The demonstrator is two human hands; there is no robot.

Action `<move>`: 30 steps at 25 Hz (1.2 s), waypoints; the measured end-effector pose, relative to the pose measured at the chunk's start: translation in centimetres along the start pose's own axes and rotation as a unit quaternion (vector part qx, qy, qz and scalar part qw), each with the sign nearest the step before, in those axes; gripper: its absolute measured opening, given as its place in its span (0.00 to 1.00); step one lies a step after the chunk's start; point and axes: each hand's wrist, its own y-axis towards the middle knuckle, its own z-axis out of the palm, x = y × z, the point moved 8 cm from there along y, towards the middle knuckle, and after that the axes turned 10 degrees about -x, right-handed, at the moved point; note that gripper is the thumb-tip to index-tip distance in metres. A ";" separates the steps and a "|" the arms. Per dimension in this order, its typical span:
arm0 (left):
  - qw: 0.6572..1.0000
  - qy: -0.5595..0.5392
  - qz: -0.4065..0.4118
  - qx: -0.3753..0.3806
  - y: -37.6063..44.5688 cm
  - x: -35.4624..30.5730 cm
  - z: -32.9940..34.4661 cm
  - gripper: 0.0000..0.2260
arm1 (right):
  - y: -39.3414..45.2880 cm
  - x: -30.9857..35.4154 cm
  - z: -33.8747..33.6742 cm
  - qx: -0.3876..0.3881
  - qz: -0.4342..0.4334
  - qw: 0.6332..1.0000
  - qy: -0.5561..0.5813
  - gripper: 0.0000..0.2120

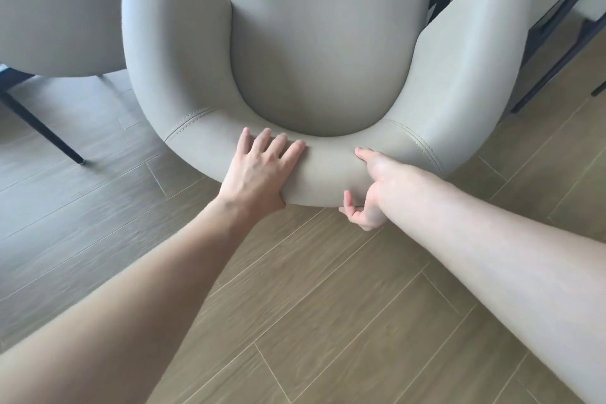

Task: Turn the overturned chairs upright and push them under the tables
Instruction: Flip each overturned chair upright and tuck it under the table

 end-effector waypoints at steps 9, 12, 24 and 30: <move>0.999 -0.005 0.010 0.034 7.9 2.5 -3.1 0.43 | -3.6 9.4 -2.4 -0.057 -0.325 0.851 -0.408 0.30; 0.999 0.000 0.012 0.042 8.8 2.7 -3.6 0.43 | -8.8 13.7 -1.2 -0.215 -0.696 0.522 -0.444 0.20; 0.990 -0.030 0.057 0.127 12.6 4.9 -4.1 0.51 | -4.8 14.4 4.0 -0.182 -0.686 0.431 -0.557 0.66; 0.985 -0.077 0.105 0.112 14.5 6.4 -4.3 0.49 | -5.6 16.7 4.6 -0.184 -0.690 0.420 -0.561 0.61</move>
